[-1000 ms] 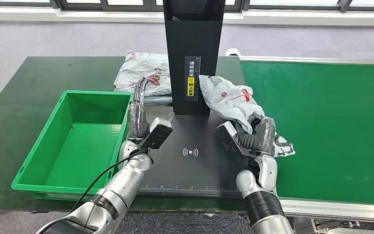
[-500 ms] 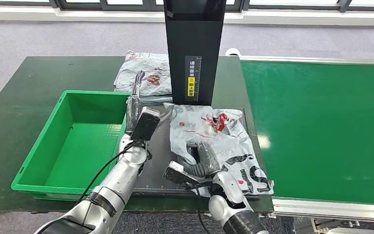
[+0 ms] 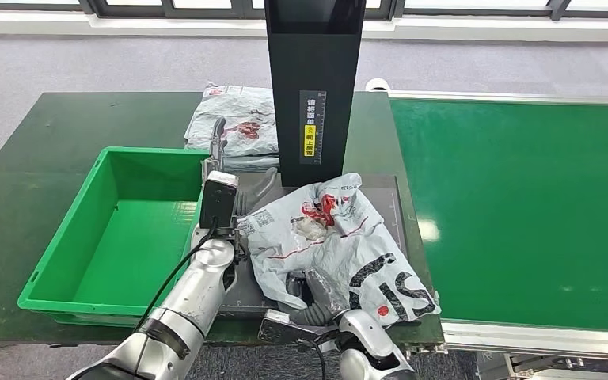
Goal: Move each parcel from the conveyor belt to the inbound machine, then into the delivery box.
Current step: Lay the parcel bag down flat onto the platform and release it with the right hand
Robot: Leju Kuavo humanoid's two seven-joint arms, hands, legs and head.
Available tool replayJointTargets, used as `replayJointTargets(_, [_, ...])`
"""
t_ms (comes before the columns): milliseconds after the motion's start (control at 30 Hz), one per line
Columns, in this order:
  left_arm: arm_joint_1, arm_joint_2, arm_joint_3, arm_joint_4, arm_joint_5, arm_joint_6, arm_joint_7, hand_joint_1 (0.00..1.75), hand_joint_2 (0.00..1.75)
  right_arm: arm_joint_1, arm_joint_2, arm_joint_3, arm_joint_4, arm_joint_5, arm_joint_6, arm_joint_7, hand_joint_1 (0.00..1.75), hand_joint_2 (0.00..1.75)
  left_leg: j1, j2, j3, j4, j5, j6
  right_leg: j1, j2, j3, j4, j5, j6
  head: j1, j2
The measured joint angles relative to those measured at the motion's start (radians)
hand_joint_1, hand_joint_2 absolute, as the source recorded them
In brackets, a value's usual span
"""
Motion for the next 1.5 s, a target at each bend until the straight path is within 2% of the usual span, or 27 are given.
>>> replayJointTargets(133, [0.028,0.004,-0.005,-0.031,-0.010,-0.026,0.002,0.00,1.75,0.021,0.000,-0.022,-0.040,-0.109,-0.054,-0.054,0.00,1.75,0.000,0.000,0.000,0.000,0.000,0.000,0.000,0.000,0.000,0.000,0.000,0.000,0.000,0.000])
replayJointTargets(267, [0.052,0.012,-0.035,-0.039,-0.053,-0.045,0.012,0.00,1.75,0.059,0.001,-0.092,-0.139,-0.243,-0.109,-0.141,0.00,1.75,0.000,-0.001,0.000,0.000,0.000,0.000,0.000,0.000,0.000,0.000,0.000,0.000,0.000,0.000])
replayJointTargets(500, [0.064,0.020,-0.064,-0.039,-0.064,-0.046,0.012,0.00,1.75,0.093,0.001,-0.153,-0.223,-0.262,-0.115,-0.150,0.00,1.75,0.000,0.000,0.000,0.000,-0.001,0.000,0.000,0.000,0.000,-0.001,0.000,0.000,0.000,0.000])
replayJointTargets(633, [0.065,0.020,-0.070,-0.038,-0.078,-0.060,0.013,0.00,1.75,0.104,0.005,-0.174,-0.241,-0.287,-0.151,-0.178,0.00,0.00,0.000,0.000,0.000,0.000,-0.001,0.000,0.000,0.000,0.000,0.000,0.000,0.000,0.000,0.000])
replayJointTargets(800, [0.068,0.014,-0.103,-0.025,-0.128,-0.096,0.000,0.00,1.75,0.132,0.020,-0.240,-0.300,-0.355,-0.257,-0.233,0.00,0.00,0.000,0.000,0.000,0.000,-0.001,0.000,0.000,0.000,0.000,-0.001,0.000,0.000,0.000,0.000])
replayJointTargets(933, [0.068,0.001,-0.135,-0.009,-0.148,-0.127,-0.017,0.00,1.75,0.154,0.031,-0.292,-0.338,-0.387,-0.284,-0.245,0.00,0.00,-0.001,0.000,0.000,0.000,-0.001,0.001,-0.001,0.000,0.000,-0.001,0.000,0.000,0.000,0.000])
replayJointTargets(1167, [0.076,-0.011,-0.174,0.005,-0.161,-0.132,-0.038,0.00,1.75,0.167,0.041,-0.377,-0.348,-0.465,-0.222,-0.244,0.00,0.00,-0.001,0.000,0.000,0.000,-0.001,0.001,-0.001,0.000,0.000,-0.001,0.000,0.000,0.000,0.000])
replayJointTargets(1400, [0.098,-0.012,-0.180,-0.015,-0.124,-0.107,-0.040,0.00,1.75,0.167,0.047,-0.417,-0.347,-0.470,-0.190,-0.229,0.00,0.00,-0.001,0.000,0.000,0.000,-0.001,0.001,-0.001,0.000,0.000,-0.001,0.000,0.000,0.000,0.000])
replayJointTargets(1500, [0.100,-0.012,-0.187,-0.015,-0.143,-0.105,-0.020,0.00,1.75,0.166,0.050,-0.430,-0.344,-0.463,-0.202,-0.239,0.00,1.31,-0.001,0.000,0.000,0.000,-0.001,0.001,-0.001,0.000,0.000,-0.001,-0.001,0.001,0.000,0.000])
